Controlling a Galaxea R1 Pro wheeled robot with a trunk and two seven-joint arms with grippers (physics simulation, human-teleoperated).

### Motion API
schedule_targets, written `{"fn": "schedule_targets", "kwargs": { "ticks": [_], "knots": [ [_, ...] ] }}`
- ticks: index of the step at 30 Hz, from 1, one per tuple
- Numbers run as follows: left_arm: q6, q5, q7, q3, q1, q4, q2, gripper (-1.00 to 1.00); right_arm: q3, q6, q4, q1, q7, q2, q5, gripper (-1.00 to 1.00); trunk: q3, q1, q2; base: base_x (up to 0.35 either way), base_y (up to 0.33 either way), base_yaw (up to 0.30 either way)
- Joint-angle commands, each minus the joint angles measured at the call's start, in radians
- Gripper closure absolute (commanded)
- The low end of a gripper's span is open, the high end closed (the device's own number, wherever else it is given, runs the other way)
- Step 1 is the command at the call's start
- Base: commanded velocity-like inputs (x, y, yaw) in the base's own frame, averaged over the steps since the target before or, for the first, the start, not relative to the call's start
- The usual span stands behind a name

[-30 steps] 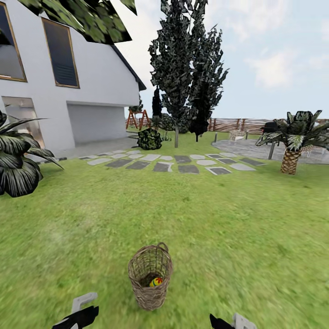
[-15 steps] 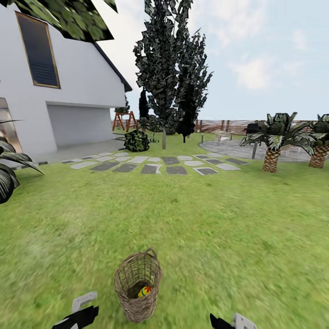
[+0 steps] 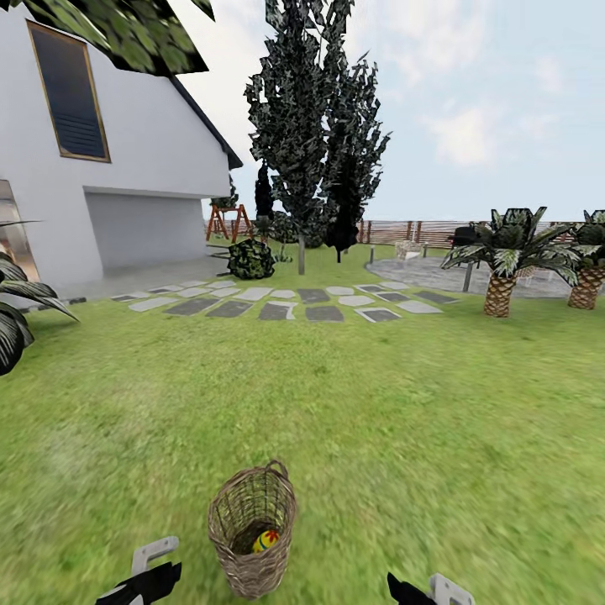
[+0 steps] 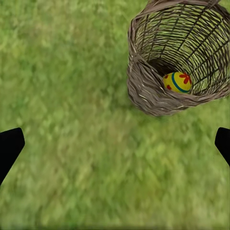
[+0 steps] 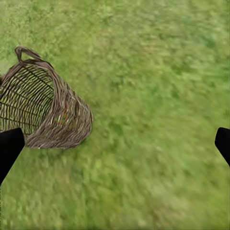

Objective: Take the three Easter eggs out of the wicker basket on the lawn in the garden, then place them on the lawn next to a single tree (choose any tree) so that all three eggs are next to the same tree and none are left in the basket.

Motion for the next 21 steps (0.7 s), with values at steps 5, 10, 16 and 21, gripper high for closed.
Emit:
{"fn": "schedule_targets", "kwargs": {
  "ticks": [5, 10, 16, 21],
  "knots": [
    [-0.002, 0.0, 0.0, 0.006, 0.0, 0.001, 0.0, -1.0, 0.004, 0.004, -0.001, 0.0, -0.005, -0.001, -0.007, -1.0, 0.0, 0.0, -0.001, 0.0, 0.0, 0.0],
    [-0.002, 0.0, 0.0, 0.006, 0.0, 0.001, -0.001, -1.0, 0.005, 0.003, -0.002, 0.0, -0.003, -0.001, -0.007, -1.0, 0.0, 0.0, -0.001, 0.0, 0.0, 0.0],
    [-0.002, 0.0, 0.0, 0.006, 0.0, 0.001, -0.001, -1.0, 0.005, 0.002, -0.002, 0.0, -0.001, -0.001, -0.007, -1.0, 0.0, 0.0, -0.001, 0.052, -0.026, 0.0],
    [-0.003, 0.0, 0.0, 0.006, 0.0, 0.001, -0.002, -1.0, 0.005, 0.002, -0.002, 0.0, -0.003, -0.001, -0.01, -1.0, 0.0, 0.0, -0.001, 0.192, -0.089, 0.0]
  ]
}}
